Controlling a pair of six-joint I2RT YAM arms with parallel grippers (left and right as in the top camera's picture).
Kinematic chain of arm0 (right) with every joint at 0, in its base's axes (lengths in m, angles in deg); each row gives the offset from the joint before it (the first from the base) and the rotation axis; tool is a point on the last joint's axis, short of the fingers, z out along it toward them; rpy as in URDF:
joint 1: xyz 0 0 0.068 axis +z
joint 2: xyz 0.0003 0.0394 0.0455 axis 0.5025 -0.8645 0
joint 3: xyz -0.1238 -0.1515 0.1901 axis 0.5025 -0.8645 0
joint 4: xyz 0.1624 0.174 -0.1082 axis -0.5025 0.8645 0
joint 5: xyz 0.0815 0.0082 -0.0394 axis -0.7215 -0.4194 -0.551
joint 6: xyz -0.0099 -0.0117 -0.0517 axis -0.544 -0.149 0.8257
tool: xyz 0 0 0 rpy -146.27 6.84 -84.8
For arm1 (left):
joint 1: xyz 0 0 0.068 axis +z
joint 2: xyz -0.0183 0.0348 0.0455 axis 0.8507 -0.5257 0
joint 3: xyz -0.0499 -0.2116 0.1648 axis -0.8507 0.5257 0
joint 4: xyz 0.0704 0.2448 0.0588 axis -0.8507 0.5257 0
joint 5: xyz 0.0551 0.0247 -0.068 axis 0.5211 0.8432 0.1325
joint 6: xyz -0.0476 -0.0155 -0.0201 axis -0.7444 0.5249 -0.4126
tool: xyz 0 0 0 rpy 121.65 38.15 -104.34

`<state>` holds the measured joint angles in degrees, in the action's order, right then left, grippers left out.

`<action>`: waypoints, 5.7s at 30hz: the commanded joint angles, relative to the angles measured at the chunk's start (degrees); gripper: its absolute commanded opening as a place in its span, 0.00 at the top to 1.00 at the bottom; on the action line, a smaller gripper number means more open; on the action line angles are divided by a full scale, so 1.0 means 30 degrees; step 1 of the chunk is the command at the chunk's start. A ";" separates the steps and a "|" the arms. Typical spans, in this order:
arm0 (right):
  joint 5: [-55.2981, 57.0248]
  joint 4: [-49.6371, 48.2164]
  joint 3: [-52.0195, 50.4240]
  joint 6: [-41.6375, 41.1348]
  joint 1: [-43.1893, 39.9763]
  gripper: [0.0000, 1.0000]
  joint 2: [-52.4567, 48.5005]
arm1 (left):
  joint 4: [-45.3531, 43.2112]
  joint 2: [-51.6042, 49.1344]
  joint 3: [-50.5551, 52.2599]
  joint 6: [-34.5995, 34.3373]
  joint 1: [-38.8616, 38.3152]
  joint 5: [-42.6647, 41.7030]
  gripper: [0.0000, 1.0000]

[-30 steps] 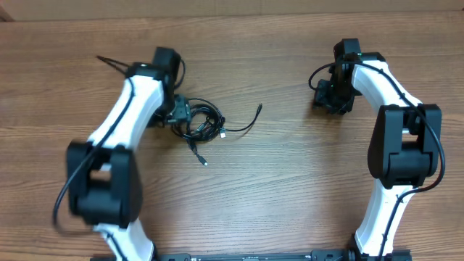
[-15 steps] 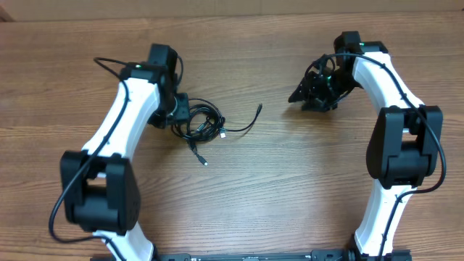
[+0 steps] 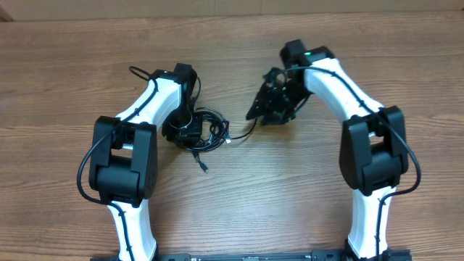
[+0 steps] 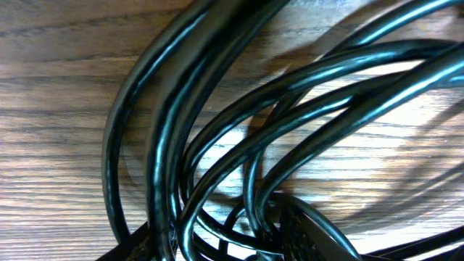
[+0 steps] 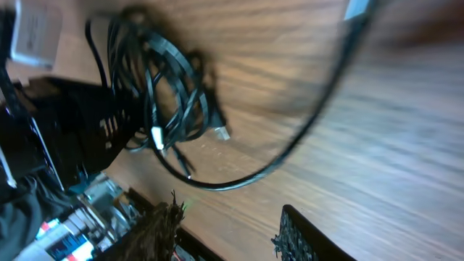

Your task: Untangle cables

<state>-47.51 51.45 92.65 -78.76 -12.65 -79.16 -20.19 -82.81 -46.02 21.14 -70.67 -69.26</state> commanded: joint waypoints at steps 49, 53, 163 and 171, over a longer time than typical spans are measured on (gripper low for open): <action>0.5829 -0.2681 0.0291 -0.0925 0.2084 0.55 -0.0087 | -0.5515 0.4007 0.2739 -0.9901 -0.1770 -0.1749 0.73; 0.5916 -0.2608 0.0291 -0.0925 0.2084 0.55 -0.0087 | -0.5705 0.4007 0.2943 -0.9916 -0.1923 -0.1683 0.79; -0.7817 -0.3971 0.2579 0.0714 0.1603 0.46 0.0277 | -0.1705 0.6827 -0.0437 0.2885 0.2863 -1.3748 0.96; -0.6164 -0.5202 0.2579 -0.0146 0.1603 0.74 0.0277 | -0.1275 0.6827 -0.0430 0.3905 0.2863 -1.2262 0.94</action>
<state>-69.15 35.91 100.33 -77.27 -7.62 -79.16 -24.67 -62.76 -46.55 30.25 -62.03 -107.92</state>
